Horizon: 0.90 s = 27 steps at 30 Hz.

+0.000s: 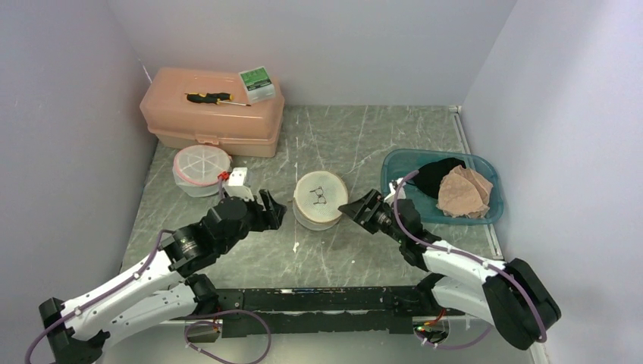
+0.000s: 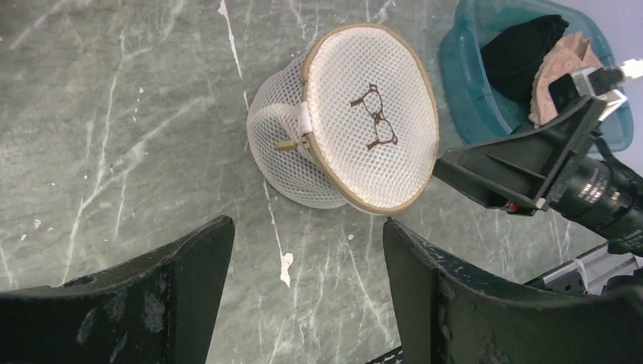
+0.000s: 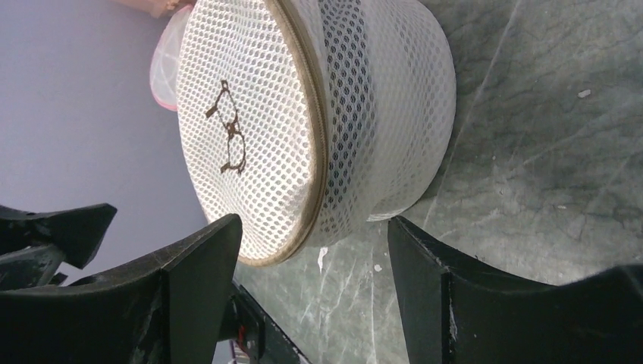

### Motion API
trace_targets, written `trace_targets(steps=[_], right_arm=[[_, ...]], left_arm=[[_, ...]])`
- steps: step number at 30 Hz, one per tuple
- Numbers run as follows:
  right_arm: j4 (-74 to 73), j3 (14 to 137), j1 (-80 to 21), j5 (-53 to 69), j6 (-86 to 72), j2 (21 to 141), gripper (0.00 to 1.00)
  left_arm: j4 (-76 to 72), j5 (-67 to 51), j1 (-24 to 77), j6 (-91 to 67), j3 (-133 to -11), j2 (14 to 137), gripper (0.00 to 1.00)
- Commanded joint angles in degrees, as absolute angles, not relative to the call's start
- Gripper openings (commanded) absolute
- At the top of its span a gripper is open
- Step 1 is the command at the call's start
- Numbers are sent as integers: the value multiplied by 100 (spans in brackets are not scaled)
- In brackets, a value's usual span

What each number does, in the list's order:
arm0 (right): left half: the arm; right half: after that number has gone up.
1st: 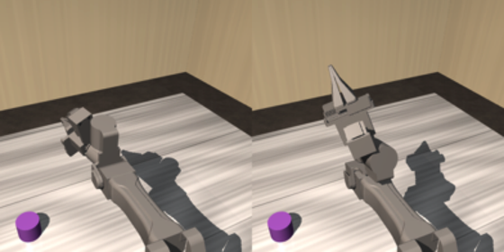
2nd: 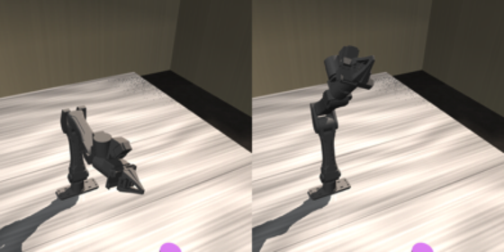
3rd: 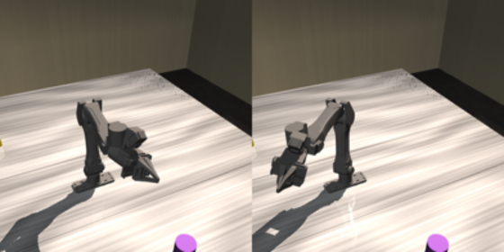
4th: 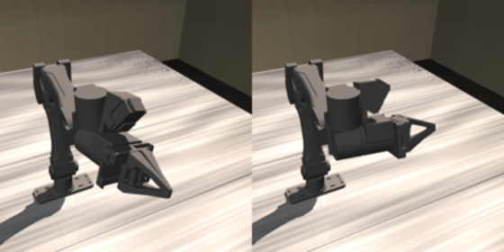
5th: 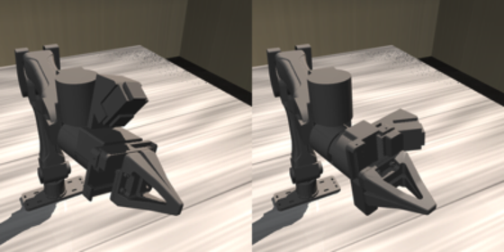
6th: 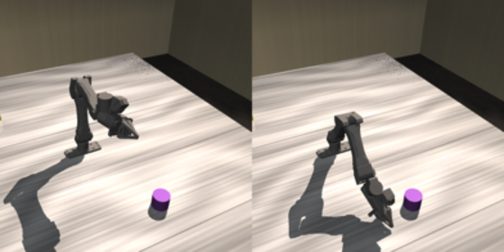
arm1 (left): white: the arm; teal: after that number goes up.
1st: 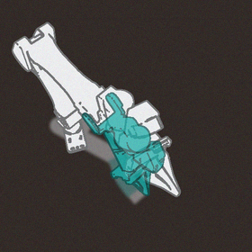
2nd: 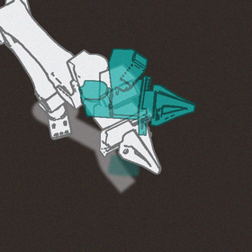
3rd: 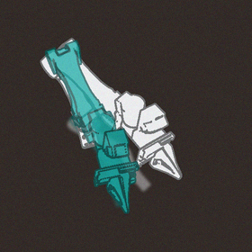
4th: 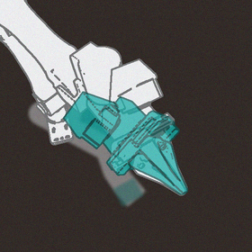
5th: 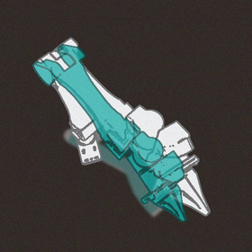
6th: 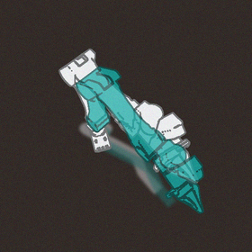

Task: Unzip the laundry bag and remove the bra
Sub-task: Place the laundry bag at the center of the board, then unzip the laundry bag at the center of the board.

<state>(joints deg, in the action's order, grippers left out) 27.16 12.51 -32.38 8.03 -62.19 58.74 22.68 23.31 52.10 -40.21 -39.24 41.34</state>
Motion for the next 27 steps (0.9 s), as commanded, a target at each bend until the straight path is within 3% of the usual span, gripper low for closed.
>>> trace_targets(steps=[1, 5, 7, 9, 13, 19, 24, 27], right_arm=[[3397, 1595, -3261, 772, -6185, 6270, 73], [3302, 1893, -3271, 782, -5782, 6613, 72], [3203, 2014, -3269, 822, -5649, 6737, 67], [3119, 2104, -3263, 876, -5515, 6781, 57], [3008, 2019, -3261, 924, -5352, 6648, 35], [2850, 1854, -3230, 1207, -5064, 6220, 0], [2234, 1817, -3204, 1487, -4746, 5562, 0], [1833, 1799, -3146, 1755, -4620, 5053, 0]], left_arm=[[2233, 2583, 5212, -3763, -3869, 3834, 77], [2586, 2873, 5209, -3664, -4003, 3790, 75], [2982, 3220, 5210, -3712, -4161, 3847, 75], [3307, 3462, 5209, -3718, -4298, 3874, 74], [3162, 3165, 5207, -2947, -4360, 3903, 62], [2779, 3052, 5207, -2752, -4455, 4345, 74], [2482, 2190, 5010, -2456, -4853, 4869, 88], [2395, 1046, 4432, -2401, -5136, 5209, 93]])
